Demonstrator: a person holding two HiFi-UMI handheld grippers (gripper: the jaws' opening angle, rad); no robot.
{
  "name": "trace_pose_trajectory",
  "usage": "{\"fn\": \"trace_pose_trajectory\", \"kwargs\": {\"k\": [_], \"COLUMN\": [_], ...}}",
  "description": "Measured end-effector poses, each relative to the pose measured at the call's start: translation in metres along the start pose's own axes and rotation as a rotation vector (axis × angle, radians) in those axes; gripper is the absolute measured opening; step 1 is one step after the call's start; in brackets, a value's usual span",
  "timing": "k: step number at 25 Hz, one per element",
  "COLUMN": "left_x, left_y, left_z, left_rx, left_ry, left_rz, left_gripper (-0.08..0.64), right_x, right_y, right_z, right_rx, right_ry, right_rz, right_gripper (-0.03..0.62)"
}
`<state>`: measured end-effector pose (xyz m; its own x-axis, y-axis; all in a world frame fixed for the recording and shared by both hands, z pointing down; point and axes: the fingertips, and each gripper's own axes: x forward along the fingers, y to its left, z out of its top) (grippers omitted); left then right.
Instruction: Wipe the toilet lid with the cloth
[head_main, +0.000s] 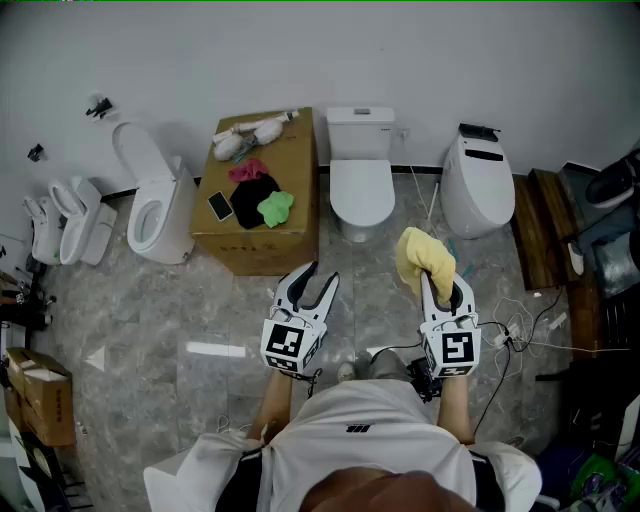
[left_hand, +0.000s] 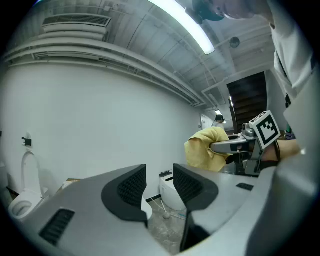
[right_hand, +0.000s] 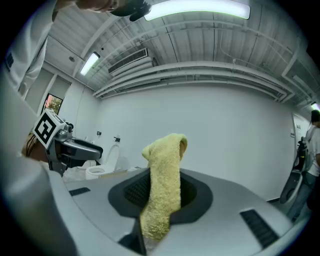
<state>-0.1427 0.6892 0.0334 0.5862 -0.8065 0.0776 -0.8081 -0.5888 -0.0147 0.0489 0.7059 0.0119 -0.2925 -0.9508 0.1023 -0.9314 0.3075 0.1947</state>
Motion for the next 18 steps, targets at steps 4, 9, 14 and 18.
{"fn": "trace_pose_trajectory", "kwargs": {"k": [4,9,14,18], "left_x": [0.001,0.009,0.033,0.060], "left_y": [-0.002,0.003,0.009,0.014], "left_z": [-0.004,-0.007,-0.015,-0.019], "left_rx": [0.008,0.004,-0.006,-0.001], "left_ry": [-0.006,-0.015,0.000,0.007], "left_rz": [-0.016,-0.013,-0.015,-0.013], "left_gripper": [0.169,0.169,0.169,0.169], "right_x": [0.004,0.015,0.036,0.058], "right_y": [0.000,-0.001,-0.013,-0.030], "right_z": [-0.003,-0.005,-0.006,-0.014], "right_rx": [-0.006,0.000,0.008,0.009], "right_ry": [-0.004,-0.018,-0.031,-0.029], "right_rz": [-0.011,-0.002,-0.005,-0.005], "right_gripper": [0.106,0.106,0.106,0.106]}}
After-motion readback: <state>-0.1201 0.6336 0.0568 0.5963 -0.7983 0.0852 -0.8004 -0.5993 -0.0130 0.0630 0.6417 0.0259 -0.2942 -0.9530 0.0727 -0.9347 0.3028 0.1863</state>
